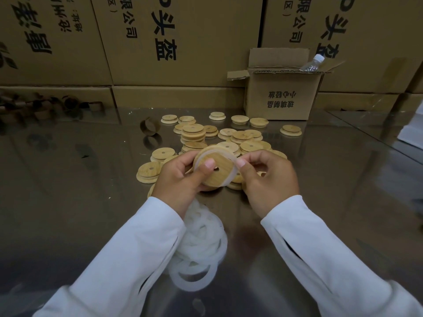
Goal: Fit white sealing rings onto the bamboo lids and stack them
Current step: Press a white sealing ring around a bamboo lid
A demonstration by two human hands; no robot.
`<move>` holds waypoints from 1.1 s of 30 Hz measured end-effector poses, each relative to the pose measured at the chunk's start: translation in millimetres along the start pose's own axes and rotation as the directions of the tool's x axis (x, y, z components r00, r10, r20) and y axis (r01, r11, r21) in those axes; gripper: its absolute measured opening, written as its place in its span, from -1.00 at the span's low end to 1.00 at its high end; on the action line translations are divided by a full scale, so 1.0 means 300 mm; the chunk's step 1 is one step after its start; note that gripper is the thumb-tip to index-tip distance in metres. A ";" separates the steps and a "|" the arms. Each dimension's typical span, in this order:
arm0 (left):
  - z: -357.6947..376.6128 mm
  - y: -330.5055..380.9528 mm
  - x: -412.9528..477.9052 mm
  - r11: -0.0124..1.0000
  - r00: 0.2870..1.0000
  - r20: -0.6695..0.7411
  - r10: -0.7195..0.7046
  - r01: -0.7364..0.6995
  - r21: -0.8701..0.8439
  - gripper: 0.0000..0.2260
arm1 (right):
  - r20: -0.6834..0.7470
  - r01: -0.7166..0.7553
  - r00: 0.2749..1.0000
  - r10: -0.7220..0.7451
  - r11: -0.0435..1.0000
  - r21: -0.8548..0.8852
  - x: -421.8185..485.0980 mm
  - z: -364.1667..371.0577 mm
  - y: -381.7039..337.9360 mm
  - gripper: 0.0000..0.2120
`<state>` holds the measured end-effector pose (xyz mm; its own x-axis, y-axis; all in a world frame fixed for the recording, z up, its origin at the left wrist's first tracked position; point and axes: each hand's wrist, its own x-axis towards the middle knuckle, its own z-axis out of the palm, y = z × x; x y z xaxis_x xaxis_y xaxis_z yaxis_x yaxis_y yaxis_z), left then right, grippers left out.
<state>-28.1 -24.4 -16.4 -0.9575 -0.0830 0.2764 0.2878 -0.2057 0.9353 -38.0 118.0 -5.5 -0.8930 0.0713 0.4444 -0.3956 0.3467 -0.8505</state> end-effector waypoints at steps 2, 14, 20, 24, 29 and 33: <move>0.001 0.001 -0.001 0.999 1.000 -0.011 -0.012 0.012 -0.039 -0.75 | 0.001 0.000 1.000 0.000 1.000 -0.010 0.003 -0.003 -0.004 -0.90; -0.005 0.000 -0.004 0.993 0.999 -0.015 -0.042 0.040 -0.111 -0.73 | 0.046 -0.052 0.998 0.048 0.994 0.095 -0.007 0.004 -0.018 -0.86; 0.002 -0.012 -0.004 0.994 0.999 -0.006 -0.052 0.051 -0.100 -0.73 | -0.015 -0.070 0.997 0.072 0.989 0.131 -0.014 0.013 -0.007 -0.87; 0.001 -0.011 -0.002 0.996 0.998 0.010 -0.058 0.059 -0.071 -0.70 | -0.024 -0.060 0.998 0.061 0.997 0.047 -0.009 0.013 -0.002 -0.90; 0.001 -0.009 0.000 0.996 0.998 0.014 -0.058 0.059 -0.070 -0.73 | 0.016 -0.070 0.997 0.070 0.998 -0.004 0.001 0.009 -0.001 -0.91; 0.001 -0.007 -0.002 0.994 0.999 0.001 -0.054 0.054 -0.093 -0.74 | 0.041 -0.064 0.997 0.065 0.998 -0.022 0.003 0.009 -0.004 -0.90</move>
<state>-28.1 -23.7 -18.6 -0.9717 -0.0706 0.2254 0.2361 -0.2999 0.9243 -38.9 115.2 -4.6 -0.9248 0.0549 0.3764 -0.3329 0.3616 -0.8709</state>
